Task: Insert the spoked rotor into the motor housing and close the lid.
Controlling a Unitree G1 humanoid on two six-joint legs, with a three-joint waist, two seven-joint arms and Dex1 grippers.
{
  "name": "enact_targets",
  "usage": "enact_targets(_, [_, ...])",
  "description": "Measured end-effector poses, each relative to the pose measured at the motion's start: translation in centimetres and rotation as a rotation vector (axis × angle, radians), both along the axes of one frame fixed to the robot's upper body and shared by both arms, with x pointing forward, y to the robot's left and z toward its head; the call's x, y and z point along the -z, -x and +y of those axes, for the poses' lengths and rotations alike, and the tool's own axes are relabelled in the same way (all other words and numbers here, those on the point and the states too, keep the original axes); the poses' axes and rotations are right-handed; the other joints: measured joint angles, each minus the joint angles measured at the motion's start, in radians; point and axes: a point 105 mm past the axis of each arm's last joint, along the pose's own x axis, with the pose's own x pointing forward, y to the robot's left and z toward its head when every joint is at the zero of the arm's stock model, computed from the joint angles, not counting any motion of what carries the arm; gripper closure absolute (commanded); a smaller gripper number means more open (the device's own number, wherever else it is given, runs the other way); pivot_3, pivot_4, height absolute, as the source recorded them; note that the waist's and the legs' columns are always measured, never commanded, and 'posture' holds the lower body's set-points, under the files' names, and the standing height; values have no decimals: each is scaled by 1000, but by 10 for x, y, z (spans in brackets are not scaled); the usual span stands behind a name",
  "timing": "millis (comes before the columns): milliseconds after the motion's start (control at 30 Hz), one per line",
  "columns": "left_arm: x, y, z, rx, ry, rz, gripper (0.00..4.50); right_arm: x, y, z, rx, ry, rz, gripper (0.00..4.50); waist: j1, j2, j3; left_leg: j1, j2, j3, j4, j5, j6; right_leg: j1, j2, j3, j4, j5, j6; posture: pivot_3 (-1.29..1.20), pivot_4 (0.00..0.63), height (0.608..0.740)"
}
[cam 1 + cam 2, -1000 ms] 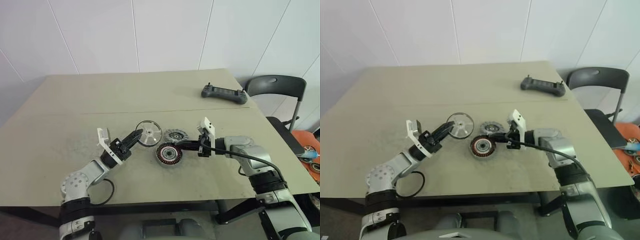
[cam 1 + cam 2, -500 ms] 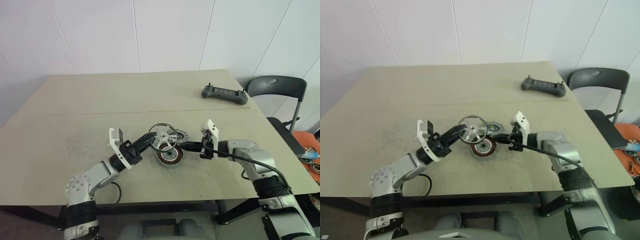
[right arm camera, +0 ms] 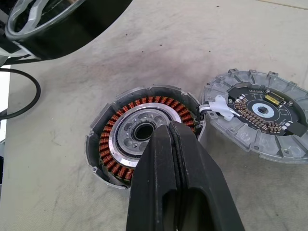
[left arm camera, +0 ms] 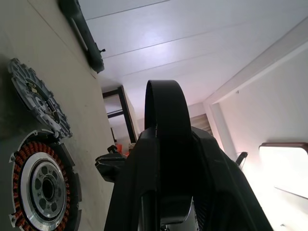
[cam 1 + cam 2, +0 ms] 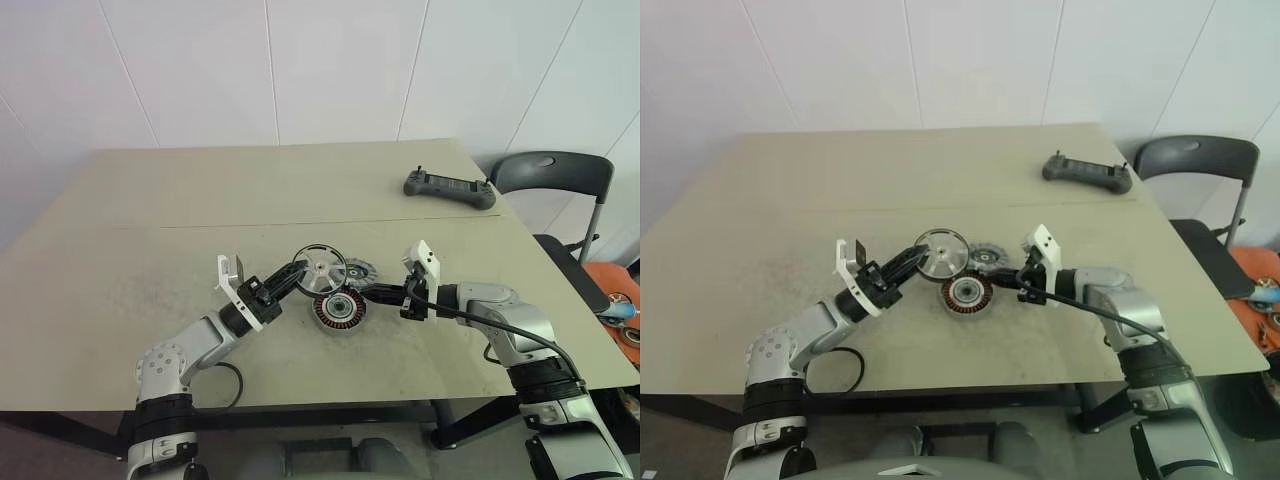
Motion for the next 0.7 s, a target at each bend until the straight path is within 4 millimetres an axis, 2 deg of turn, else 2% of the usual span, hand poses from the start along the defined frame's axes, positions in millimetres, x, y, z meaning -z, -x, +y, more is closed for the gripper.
enact_targets(167, [7, 9, -10, 47, 9, 31, 3720, -1, -2, -1, 15, 1, -5, 4500, 0, 0, 0, 0, 0, 0, 0, 0, 0, 0, 0, 0, 0, 0, 0, 0, 0, 740])
enact_targets(367, [7, 10, -13, 49, 14, 31, 3720, -7, -3, -11, 40, -1, -21, 4500, 1, 0, 0, 0, 0, 0, 1, 0, 0, 0, 0, 0, 1, 0, 0, 0, 0, 740])
enact_targets(567, [7, 9, -13, 49, 16, 33, 3720, -4, 13, -18, 23, 1, 4, 4500, 0, 0, 0, 0, 0, 0, 2, 0, 0, 0, 0, 0, 1, -1, 1, 0, 0, 740])
enact_targets(700, [9, 6, -13, 48, 25, 43, 3720, -16, 27, -16, -23, -14, -15, 4500, 0, 0, 0, 0, 0, 0, 3, 0, 0, 0, 0, 0, 1, -1, 1, 0, 0, 740])
